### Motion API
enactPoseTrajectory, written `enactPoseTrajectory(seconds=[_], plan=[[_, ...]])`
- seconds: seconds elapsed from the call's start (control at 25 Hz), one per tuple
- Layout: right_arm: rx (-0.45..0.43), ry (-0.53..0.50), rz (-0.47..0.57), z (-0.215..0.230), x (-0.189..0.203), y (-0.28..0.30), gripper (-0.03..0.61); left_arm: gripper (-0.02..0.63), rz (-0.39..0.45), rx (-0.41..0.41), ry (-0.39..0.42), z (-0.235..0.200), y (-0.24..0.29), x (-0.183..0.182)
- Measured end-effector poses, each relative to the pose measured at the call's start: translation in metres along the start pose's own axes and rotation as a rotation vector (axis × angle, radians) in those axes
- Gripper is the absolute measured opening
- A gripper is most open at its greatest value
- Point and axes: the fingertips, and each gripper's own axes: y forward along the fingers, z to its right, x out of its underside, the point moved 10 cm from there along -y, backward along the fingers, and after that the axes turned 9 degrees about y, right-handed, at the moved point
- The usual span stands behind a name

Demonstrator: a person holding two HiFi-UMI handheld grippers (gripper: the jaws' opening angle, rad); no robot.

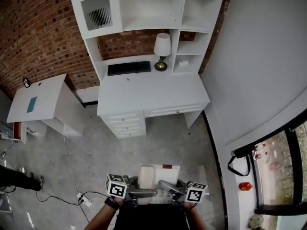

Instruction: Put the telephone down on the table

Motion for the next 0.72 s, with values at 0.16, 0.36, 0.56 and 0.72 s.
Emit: enactPoseTrajectory(seconds=[0.16,0.36,0.56,0.72], plan=[[0.015,0.000,-0.001,0.014,-0.031,0.002,0.247,0.463,0.004,-0.009,-0.013,-0.022,0.016,-0.020],[0.019,-0.032,-0.043,0.033,-0.080,0.038,0.247,0.466,0.049,-0.008,0.007,-0.064,0.014,-0.057],[0.058,-0.066,-0.031,0.057,-0.130,0.071,0.249,0.475,0.046,0.012,0.007,-0.119,0.017,-0.101],[0.068,-0.072,-0.004,0.066,-0.182,0.108,0.249,0.476,0.035,0.033,0.017,-0.160,0.015,-0.156]])
